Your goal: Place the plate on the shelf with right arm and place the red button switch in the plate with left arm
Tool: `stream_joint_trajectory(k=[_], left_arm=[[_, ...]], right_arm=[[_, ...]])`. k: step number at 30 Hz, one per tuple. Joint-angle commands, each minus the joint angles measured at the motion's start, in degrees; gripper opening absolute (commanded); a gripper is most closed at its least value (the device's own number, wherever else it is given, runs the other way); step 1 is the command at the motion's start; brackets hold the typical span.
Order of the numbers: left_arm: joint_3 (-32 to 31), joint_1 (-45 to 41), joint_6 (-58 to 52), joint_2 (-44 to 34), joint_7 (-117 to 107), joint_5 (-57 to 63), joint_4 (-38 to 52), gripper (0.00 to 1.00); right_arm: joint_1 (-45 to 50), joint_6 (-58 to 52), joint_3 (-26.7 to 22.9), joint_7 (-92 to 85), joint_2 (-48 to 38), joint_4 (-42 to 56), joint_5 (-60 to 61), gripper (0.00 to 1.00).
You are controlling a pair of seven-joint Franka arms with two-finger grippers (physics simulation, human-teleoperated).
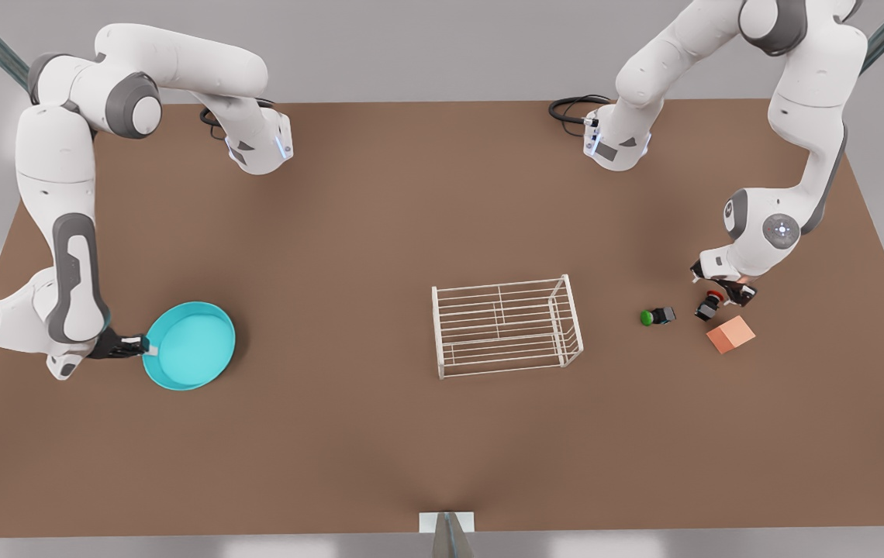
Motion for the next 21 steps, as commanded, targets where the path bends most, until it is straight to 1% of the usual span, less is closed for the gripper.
stream_joint_trajectory(k=[1, 6, 11, 13, 15, 18, 21], left_arm=[[0.37, -0.01, 0.22, 0.18, -2.63, 1.09, 0.06, 1.0], [0.81, 0.08, 0.22, 0.97, -2.63, 1.18, 0.94, 1.0], [1.08, -0.01, 0.92, 1.67, -3.51, 1.54, 0.94, 1.0], [1.08, -0.01, 1.36, 1.76, -3.6, 1.54, 0.86, 1.0], [1.25, -0.01, 1.45, 2.03, -3.6, 1.62, 0.85, 0.98], [1.34, -0.01, 1.53, 2.03, -3.6, 1.62, 0.94, 0.87], [1.34, -0.01, 1.53, 2.03, -3.6, 1.98, 0.94, 0.85]], right_arm=[[-0.15, -2.93, -0.03, -0.94, -0.19, 1.07, 0.06, 0.25], [-0.07, -11.02, -0.03, 2.92, -1.33, 5.02, -0.47, 0.25], [0.37, -15.5, -0.03, 4.69, -2.65, 8.37, -1.34, 0.25], [0.46, -19.72, 0.06, 7.67, -3.8, 10.3, -2.14, 0.25], [0.55, -21.3, 0.15, 9.69, -5.38, 10.39, -3.63, 0.25], [0.72, -22.36, 0.41, 13.03, -8.01, 10.39, -5.3, 0.25], [3.89, -23.85, 0.58, 18.92, -10.3, 10.39, -5.74, 0.25]])
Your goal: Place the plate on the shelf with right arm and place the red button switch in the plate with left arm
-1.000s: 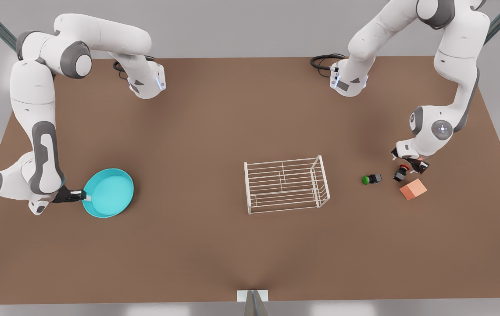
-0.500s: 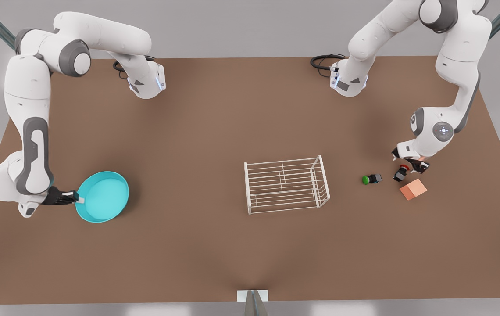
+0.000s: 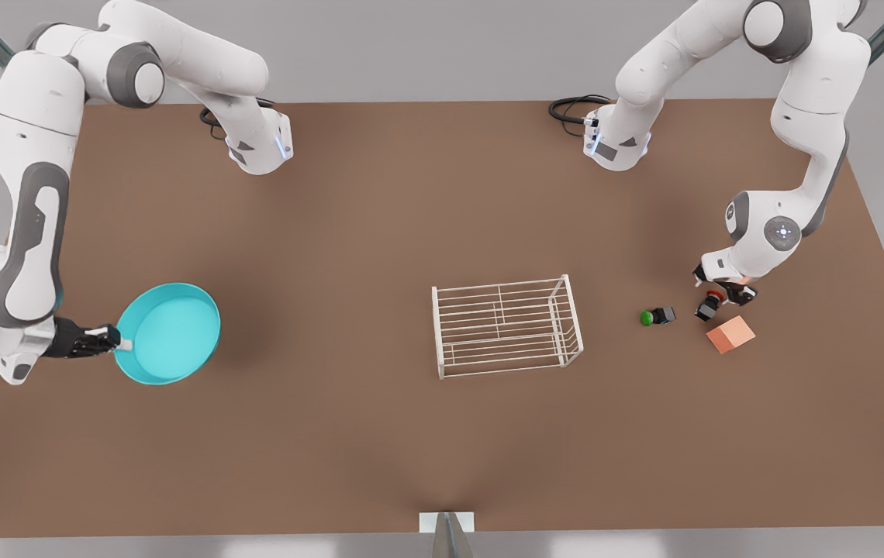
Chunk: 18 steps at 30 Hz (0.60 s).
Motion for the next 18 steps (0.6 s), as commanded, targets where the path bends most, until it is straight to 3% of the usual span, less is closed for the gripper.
stream_joint_trajectory(k=[1, 13, 18], left_arm=[[-0.01, -0.01, 0.24, -0.04, -1.46, 0.27, 0.05, 0.85], [2.02, 0.08, 3.14, 1.37, -1.46, 2.64, -0.04, 0.85], [2.98, 0.08, 3.76, 1.72, -1.72, 3.87, -0.13, 0.85]], right_arm=[[1.92, -3.49, 0.11, 14.69, -1.23, 0.02, -2.18, 0.25], [6.76, -8.58, 1.25, 24.45, -9.76, 1.34, -6.84, 0.25], [13.87, -10.96, 1.25, 37.28, -11.78, 3.18, -8.51, 0.25]])
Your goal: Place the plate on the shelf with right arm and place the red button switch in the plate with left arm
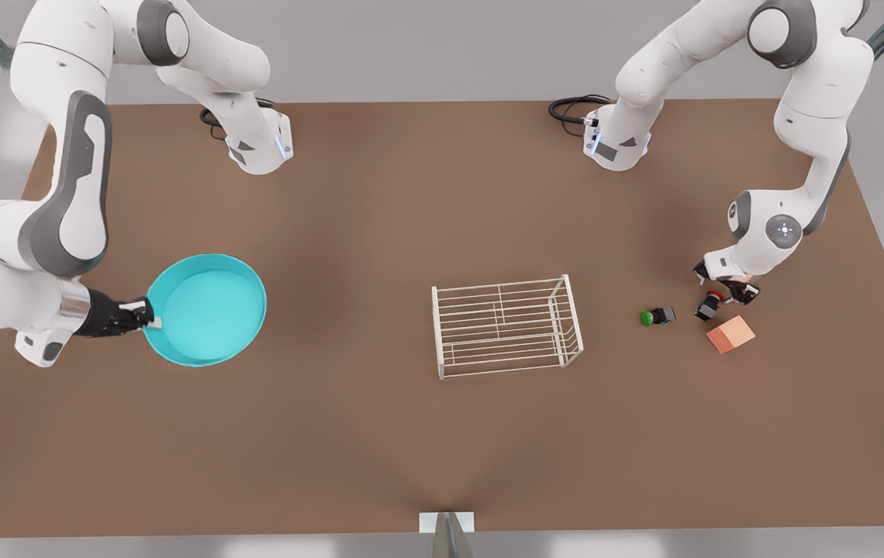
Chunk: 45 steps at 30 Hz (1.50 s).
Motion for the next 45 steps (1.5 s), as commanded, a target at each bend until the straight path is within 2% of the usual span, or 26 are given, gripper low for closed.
stream_joint_trajectory(k=[1, 4, 5, 11, 14, 17, 21, 27, 29, 34, 37, 45], left_arm=[[0.13, -0.05, 0.87, 0.02, -0.74, 0.7, 0.01, 0.85], [0.13, -0.05, 0.87, -0.07, -0.83, 0.7, 0.01, 0.85], [0.13, -0.05, 0.78, -0.15, -1.09, 0.7, 0.01, 0.8], [0.04, -0.4, -0.54, -1.03, -1.53, 0.17, 0.09, 0.79], [-0.05, -0.66, -0.62, -1.21, -2.32, -0.01, 0.09, 0.79], [-0.05, -1.1, -0.71, -1.3, -2.32, -0.45, 0.18, 0.79], [-0.14, -1.19, -0.71, -1.3, -2.32, -0.53, 0.62, 0.8], [-0.84, -1.37, -3.0, -2.0, -3.29, -0.97, 1.15, 0.8], [-0.84, -2.07, -3.08, -2.26, -3.9, -1.33, 1.06, 0.8], [-0.84, -2.77, -2.91, -2.18, -5.13, -1.77, 0.88, 0.78], [-0.84, -2.77, -2.82, -2.09, -5.4, -1.77, 0.71, 0.69], [-0.66, -2.77, -1.59, -1.3, -5.66, -1.06, 0.71, 0.69]], right_arm=[[2.78, -2.44, 0.08, 24.23, -0.65, 1.13, -1.39, 0.25], [8.23, -3.67, -0.01, 34.42, -0.74, 1.92, -1.48, 0.25], [9.11, -3.76, 0.08, 37.41, -0.74, 3.24, -1.48, 0.25], [18.34, -4.28, 0.08, 57.28, -0.65, 6.41, -1.22, 0.25], [18.34, -3.93, 5.53, 68.61, -0.39, 8.69, -1.3, 0.25], [18.95, -3.67, 8.52, 76.79, -0.3, 10.71, -1.39, 0.25], [23.96, 0.81, 8.17, 86.19, 1.98, 10.89, -1.57, 0.25], [24.23, 2.84, 8.34, 89.71, 5.15, 11.07, -1.39, 0.24], [27.74, 3.19, 8.08, 94.46, 8.75, 14.84, -1.48, 0.24], [34.86, 13.64, 7.99, 106.67, 10.69, 15.2, -2.71, 0.24], [37.06, 17.86, 7.99, 109.57, 12.18, 15.2, -2.71, 0.22], [44.8, 27.53, 5.18, 115.55, 18.51, 15.11, -2.71, 0.22]])
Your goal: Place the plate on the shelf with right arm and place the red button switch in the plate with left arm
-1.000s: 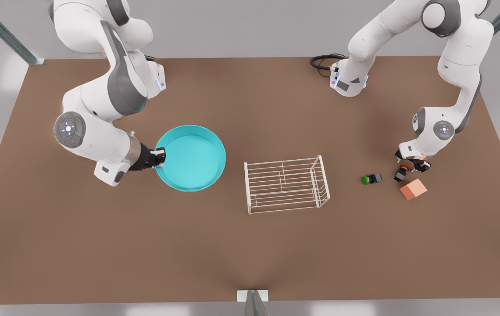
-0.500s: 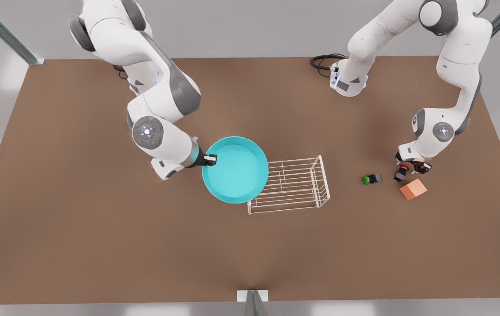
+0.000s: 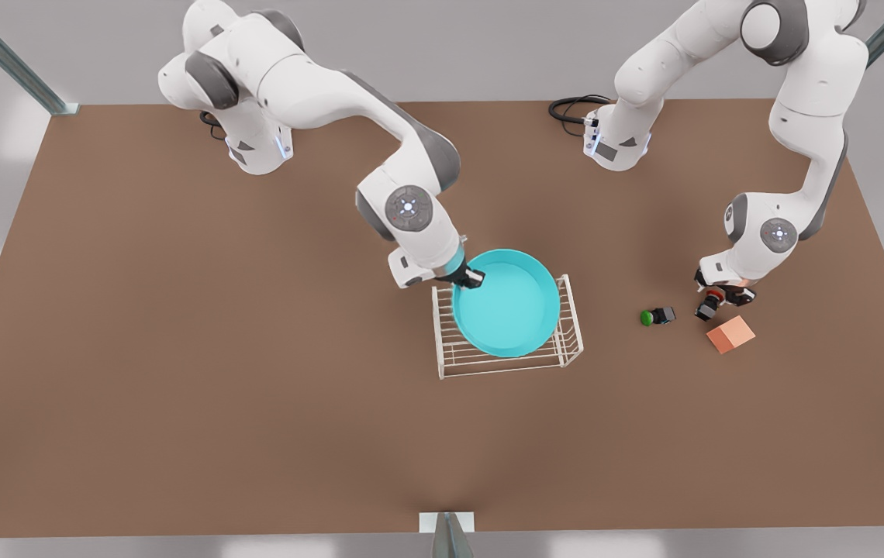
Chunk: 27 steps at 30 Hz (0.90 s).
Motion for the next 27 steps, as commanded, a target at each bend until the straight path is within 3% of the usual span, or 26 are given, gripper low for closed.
stream_joint_trajectory(k=[1, 9, 19, 27], left_arm=[[0.13, -0.01, 0.8, 0.1, -1.77, 0.33, 0.02, 0.69], [0.48, -0.01, 2.03, 0.98, -1.86, 0.42, -0.07, 0.69], [0.39, -0.01, 0.54, -0.34, -1.68, 0.51, -0.07, 0.52], [0.22, -0.01, -1.92, -2.27, -2.21, 0.24, -0.24, 0.5]], right_arm=[[0.79, 6.52, -0.21, 26.35, 0.69, 0.01, -1.09, 0.22], [2.02, 10.74, -1.62, 27.05, 2.01, -2.8, -5.31, 0.22], [3.43, 10.39, -1.27, 28.9, 0.17, -6.14, -5.31, 0.23], [4.13, 10.03, -1.27, 29.16, -0.54, -9.66, -5.4, 0.26]])
